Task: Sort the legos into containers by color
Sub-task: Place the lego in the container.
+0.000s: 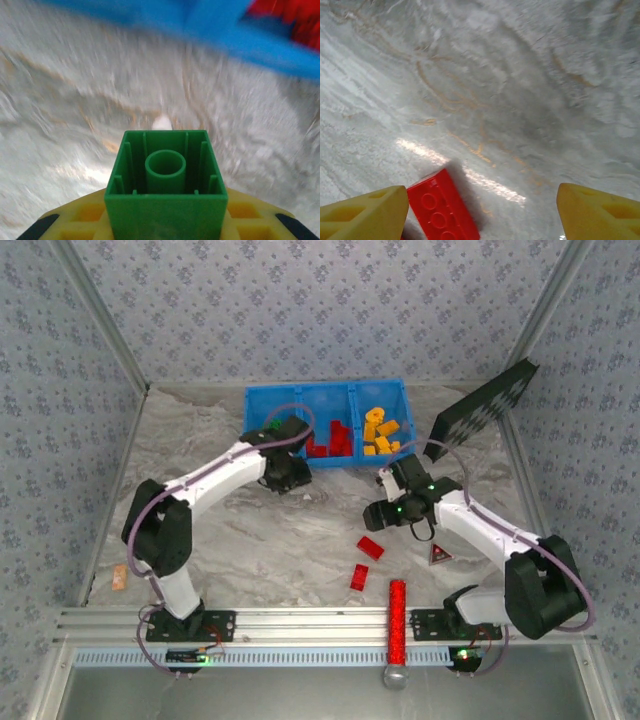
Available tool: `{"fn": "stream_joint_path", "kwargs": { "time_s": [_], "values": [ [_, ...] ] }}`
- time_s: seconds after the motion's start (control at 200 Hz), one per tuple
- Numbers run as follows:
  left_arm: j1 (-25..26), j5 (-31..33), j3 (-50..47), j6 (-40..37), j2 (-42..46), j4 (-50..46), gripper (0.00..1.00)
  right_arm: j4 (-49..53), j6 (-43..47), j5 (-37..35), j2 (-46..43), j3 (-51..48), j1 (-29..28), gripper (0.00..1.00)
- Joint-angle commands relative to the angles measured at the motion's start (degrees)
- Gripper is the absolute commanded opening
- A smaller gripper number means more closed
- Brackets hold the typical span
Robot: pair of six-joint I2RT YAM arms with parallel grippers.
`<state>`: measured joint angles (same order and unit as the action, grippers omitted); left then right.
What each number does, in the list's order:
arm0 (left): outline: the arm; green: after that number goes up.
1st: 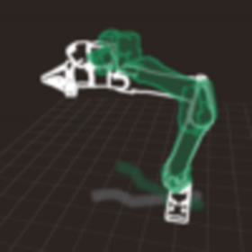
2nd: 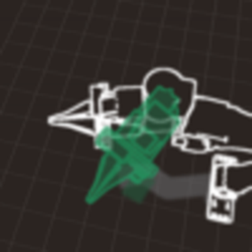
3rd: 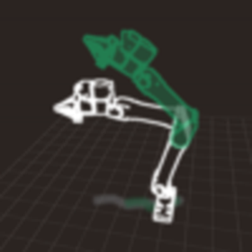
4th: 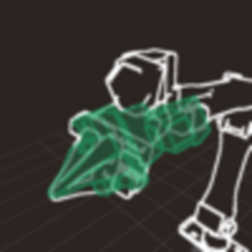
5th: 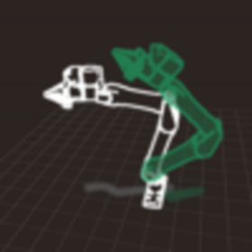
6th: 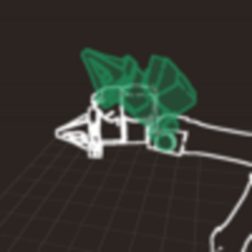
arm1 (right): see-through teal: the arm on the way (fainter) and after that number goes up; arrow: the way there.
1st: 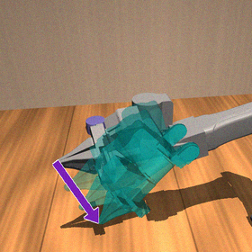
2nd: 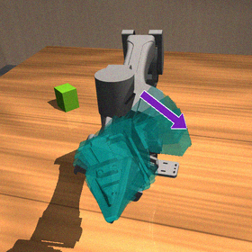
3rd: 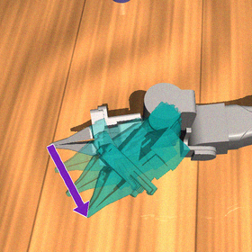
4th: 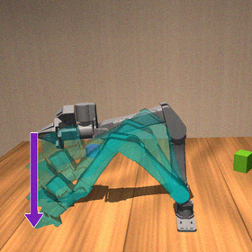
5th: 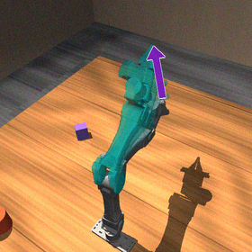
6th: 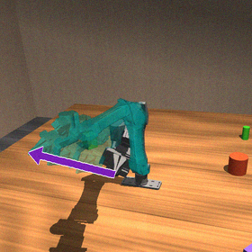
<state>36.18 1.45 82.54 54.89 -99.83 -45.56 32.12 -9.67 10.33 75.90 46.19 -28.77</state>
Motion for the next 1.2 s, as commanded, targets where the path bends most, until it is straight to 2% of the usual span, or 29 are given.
{"fn": "stream_joint_path", "kwargs": {
  "time_s": [0.0,0.21,0.305,0.635,0.92,1.08,1.194],
  "values": [
    [-4.35,4.6,4.43,-6.18,1.51,-2.91,0.06,-0.16,-1.77,-0.59,1.7,-0.43,-3.31,0.8],
    [-10.43,7.2,12.77,-10.43,-3.6,-1.13,0.06,0.14,-2.46,-3.74,4.18,-0.8,-8.75,0.8],
    [-12.31,5.28,17.37,-11.44,-8.55,-1.64,0.07,0.29,-2.8,-4.91,4.92,-0.8,-9.99,0.79],
    [-13.68,4.28,28.2,-14.66,-23.11,-4.43,0.06,4.68,-6.94,-10.82,5.02,-0.74,-14.32,0.79],
    [-13.68,3.79,27.94,-15.44,-25.39,-4.59,0.08,5.88,-8.52,-11.34,5.64,-1.11,-15.5,0.75],
    [-13.6,3.17,25.81,-14.64,-25.51,-3.47,0.13,6.05,-8.91,-11.36,6.01,-1.2,-15.52,0.72],
    [-13.6,3.52,25.1,-14.66,-24.9,-3.22,0.26,5.62,-9.11,-11.03,6.69,-1.19,-15.52,0.69]
  ]
}}
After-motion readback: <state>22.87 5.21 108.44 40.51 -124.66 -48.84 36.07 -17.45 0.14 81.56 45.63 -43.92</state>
